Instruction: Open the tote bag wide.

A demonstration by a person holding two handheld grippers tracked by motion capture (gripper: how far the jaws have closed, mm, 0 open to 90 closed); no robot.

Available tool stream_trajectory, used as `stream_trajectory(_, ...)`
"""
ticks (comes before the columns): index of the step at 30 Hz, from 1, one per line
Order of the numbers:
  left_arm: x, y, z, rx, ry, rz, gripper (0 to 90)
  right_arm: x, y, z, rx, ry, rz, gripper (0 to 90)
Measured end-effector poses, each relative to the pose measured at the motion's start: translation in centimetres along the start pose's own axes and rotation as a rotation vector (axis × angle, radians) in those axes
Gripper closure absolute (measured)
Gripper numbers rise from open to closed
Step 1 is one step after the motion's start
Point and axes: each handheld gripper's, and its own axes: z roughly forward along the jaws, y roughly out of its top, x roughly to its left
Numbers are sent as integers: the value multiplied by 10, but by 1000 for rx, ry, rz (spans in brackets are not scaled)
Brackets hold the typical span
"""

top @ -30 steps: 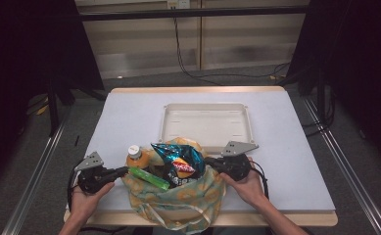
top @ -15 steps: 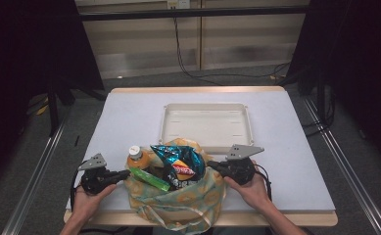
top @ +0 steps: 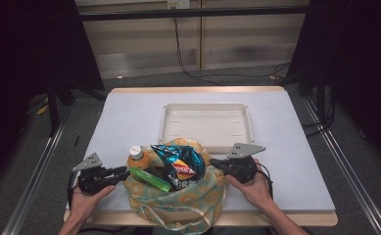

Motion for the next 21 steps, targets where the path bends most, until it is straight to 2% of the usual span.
stream_trajectory(1, -2, 2, -3, -21, 2, 5, 674, 0, 0, 0, 0, 0, 0, 900)
stream_trajectory(2, -4, 4, -6, -42, 5, 7, 621, -3, 0, -3, 10, -27, -7, 900)
stream_trajectory(5, -10, 8, -15, -88, 1, 21, 607, -5, -3, -4, 27, -48, -6, 900)
stream_trajectory(7, -13, 10, -16, -97, -5, 27, 606, -7, -7, 0, 73, -76, -14, 900)
stream_trajectory(9, -14, 10, -13, -86, -12, 35, 606, -8, -9, 2, 84, -75, -15, 900)
stream_trajectory(11, -15, 9, -9, -73, -17, 25, 621, -10, -14, 7, 93, -66, 7, 900)
stream_trajectory(12, -14, 9, -8, -54, -17, 30, 621, -10, -14, 7, 93, -66, 7, 900)
stream_trajectory(15, -11, 7, -2, -42, -27, 25, 626, -11, -16, 9, 101, -81, -3, 900)
stream_trajectory(18, -11, 7, 2, -32, -30, 11, 625, -13, -22, 14, 117, -68, 23, 900)
stream_trajectory(21, -10, 6, 4, -23, -32, 18, 625, -13, -25, 18, 131, -59, 40, 900)
